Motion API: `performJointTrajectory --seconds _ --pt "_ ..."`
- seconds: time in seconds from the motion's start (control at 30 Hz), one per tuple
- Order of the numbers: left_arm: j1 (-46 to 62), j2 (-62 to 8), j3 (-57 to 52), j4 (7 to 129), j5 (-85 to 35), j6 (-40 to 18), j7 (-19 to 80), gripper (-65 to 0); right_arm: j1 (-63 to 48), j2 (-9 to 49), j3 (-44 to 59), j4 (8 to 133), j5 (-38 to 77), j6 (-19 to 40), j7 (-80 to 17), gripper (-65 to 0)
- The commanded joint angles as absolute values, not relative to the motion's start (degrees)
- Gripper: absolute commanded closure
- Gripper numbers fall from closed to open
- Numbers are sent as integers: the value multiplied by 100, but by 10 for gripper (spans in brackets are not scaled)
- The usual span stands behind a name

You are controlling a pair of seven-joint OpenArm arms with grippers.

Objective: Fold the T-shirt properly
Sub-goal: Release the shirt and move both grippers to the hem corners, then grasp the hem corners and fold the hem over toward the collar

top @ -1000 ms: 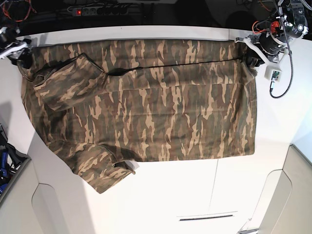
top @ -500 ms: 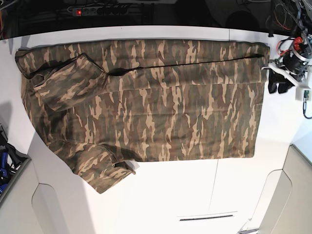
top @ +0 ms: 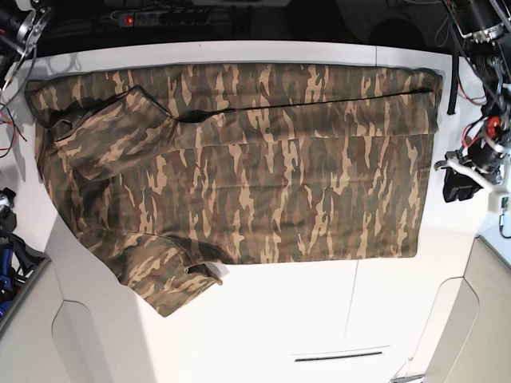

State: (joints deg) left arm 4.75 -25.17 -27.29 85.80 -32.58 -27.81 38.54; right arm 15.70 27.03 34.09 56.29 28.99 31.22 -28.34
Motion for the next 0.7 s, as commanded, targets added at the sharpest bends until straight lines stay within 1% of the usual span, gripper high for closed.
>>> performJointTrajectory --seconds 0.0,0.1,0.2,0.27,0.33,0.4,0.53,0.67 --pt "150 -2720 -2609 8396 -3345 -2814 3656 -256 1844 2851 3328 5476 2993 3133 -2646 -257" --pt "-526 -2963 -2108 7494 -3227 -2816 3406 -258 2252 2838 2906 4788 2993 3208 -2539 -257" --pt "-1184 -3135 -1623 6508 -3168 -2849 3166 -302 2497 2812 2346 4268 2971 3258 -2355 -258" --pt "-1594 -3164 -1396 5843 -3166 -3004 3092 -316 2545 2720 2078 4084 2875 3236 -2211 -274" --pt "-1938 -3155 -1236 5262 -3177 -3127 3087 -316 2530 2558 1933 4038 2587 3232 -2032 -294" --pt "-2185 -3138 -1085 4788 -3190 -3267 3020 -316 2521 2399 1914 3981 2342 3168 -1942 -298" --pt "-2418 -3055 -965 4259 -3214 -3380 2974 -316 2519 2180 1914 3872 2294 3133 -1931 -298" --pt "-2427 -2930 -965 4152 -3236 -3411 2980 -316 2521 2010 1914 3833 2296 3203 -1931 -297"
